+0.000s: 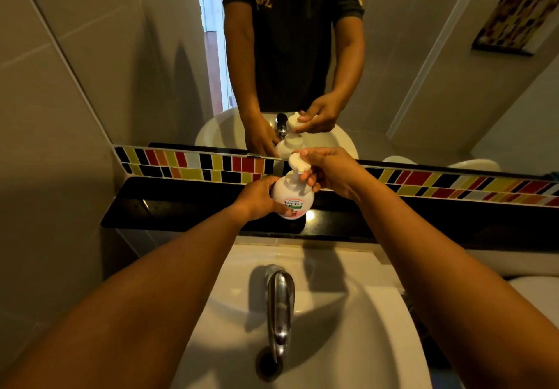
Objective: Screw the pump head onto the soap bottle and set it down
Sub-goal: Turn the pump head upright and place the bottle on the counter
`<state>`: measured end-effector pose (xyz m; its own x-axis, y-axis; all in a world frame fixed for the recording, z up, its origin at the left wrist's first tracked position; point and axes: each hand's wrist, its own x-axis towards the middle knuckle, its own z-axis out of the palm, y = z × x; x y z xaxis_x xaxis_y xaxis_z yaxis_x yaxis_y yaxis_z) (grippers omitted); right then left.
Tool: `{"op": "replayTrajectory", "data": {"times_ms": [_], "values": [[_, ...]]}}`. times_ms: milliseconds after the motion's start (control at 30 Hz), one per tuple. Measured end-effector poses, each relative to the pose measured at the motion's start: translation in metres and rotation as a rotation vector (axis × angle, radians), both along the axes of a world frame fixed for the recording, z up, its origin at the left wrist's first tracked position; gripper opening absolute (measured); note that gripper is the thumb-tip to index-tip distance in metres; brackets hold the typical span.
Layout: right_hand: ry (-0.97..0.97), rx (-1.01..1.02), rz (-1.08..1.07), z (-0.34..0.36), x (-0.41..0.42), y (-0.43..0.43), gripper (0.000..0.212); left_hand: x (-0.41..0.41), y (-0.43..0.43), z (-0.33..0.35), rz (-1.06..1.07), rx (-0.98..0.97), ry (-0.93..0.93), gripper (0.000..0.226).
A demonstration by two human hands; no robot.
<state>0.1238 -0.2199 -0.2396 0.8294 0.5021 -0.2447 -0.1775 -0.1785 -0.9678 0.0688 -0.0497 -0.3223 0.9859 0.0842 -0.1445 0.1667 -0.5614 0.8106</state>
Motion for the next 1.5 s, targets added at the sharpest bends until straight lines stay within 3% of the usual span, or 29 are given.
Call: {"op": "replayTrajectory", "data": {"times_ms": [967,1133,1333,1433,1500], "values": [[0.02,-0.012,-0.015,-0.029,0.006,0.016,0.029,-0.002,0.013,-0.026,0.011,0.016,0.026,0.068],[0.056,-0.027,0.002,-0.045,0.007,0.009,0.052,-0.006,0.016,-0.03,0.012,-0.036,0.035,0.077],[0.042,-0.215,-0.129,-0.083,0.002,-0.015,0.022,-0.006,0.022,-0.036,0.013,-0.165,0.057,0.08],[0.03,-0.3,-0.029,-0.108,-0.004,-0.023,0.056,-0.007,0.025,-0.039,0.023,-0.199,0.055,0.073],[0.003,-0.298,0.001,-0.114,-0.01,-0.024,0.062,-0.007,0.023,-0.04,0.029,-0.198,0.047,0.071]]}}
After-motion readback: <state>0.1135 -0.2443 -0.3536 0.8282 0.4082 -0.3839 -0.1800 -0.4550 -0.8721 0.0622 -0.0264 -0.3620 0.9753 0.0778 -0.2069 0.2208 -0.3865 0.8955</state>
